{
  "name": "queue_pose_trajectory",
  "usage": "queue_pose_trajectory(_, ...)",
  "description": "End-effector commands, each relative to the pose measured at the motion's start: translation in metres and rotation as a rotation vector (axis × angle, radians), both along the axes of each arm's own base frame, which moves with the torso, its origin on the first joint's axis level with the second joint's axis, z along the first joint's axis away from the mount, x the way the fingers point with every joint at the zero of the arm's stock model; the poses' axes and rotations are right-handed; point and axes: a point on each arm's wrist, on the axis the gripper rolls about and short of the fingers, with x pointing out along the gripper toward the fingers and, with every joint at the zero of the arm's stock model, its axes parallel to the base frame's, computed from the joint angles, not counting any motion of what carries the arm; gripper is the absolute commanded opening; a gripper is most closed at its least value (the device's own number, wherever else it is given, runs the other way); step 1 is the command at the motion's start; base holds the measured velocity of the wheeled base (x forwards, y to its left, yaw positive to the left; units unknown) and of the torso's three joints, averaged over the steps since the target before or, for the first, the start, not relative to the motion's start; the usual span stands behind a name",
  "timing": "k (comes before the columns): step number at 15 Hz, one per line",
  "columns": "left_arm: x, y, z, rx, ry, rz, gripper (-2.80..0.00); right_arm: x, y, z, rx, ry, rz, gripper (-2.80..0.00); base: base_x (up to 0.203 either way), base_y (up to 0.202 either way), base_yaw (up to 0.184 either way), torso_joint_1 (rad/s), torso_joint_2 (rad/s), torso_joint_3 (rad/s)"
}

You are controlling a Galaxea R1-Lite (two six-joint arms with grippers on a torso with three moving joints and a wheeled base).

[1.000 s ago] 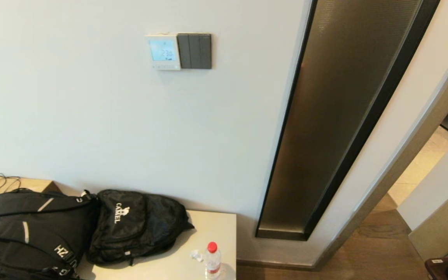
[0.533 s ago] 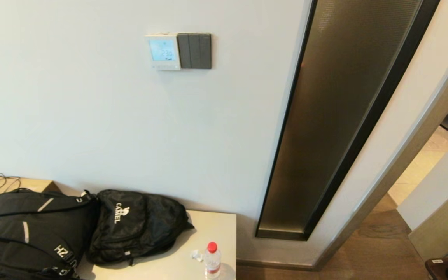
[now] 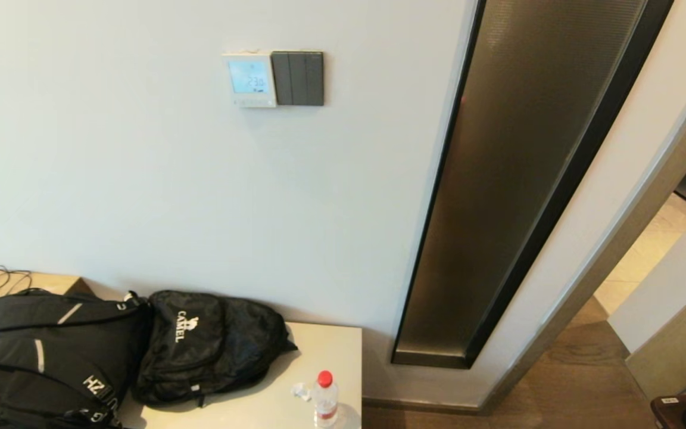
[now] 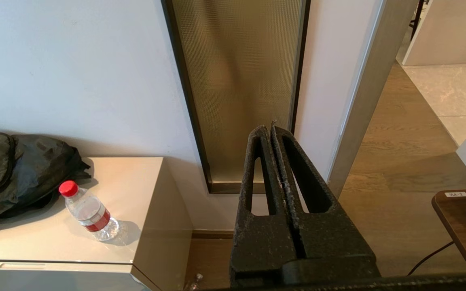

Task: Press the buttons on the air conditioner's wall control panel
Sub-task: Turn off the central air conditioner

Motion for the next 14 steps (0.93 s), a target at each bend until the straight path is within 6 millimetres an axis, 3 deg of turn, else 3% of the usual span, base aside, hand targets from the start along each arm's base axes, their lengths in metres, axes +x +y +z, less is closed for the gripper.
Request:
queue_pose_trajectory(1,0.0002,0.0000,-0.0006,-0.001,0.003,0.002,-2.80,0.0001,0.0000,0.0001,0.000,0.001,0.001,-2.80,0.000,0.000,0.000,0.000,0.00,0.000)
queue_pose_trajectory(14,0.0002,0.0001,-0.0004,-0.004,0.005,0.003,-2.80,0.0001,0.0000,0.0001,0.000,0.001,0.000,-2.80,0.000,0.000,0.000,0.000,0.00,0.000)
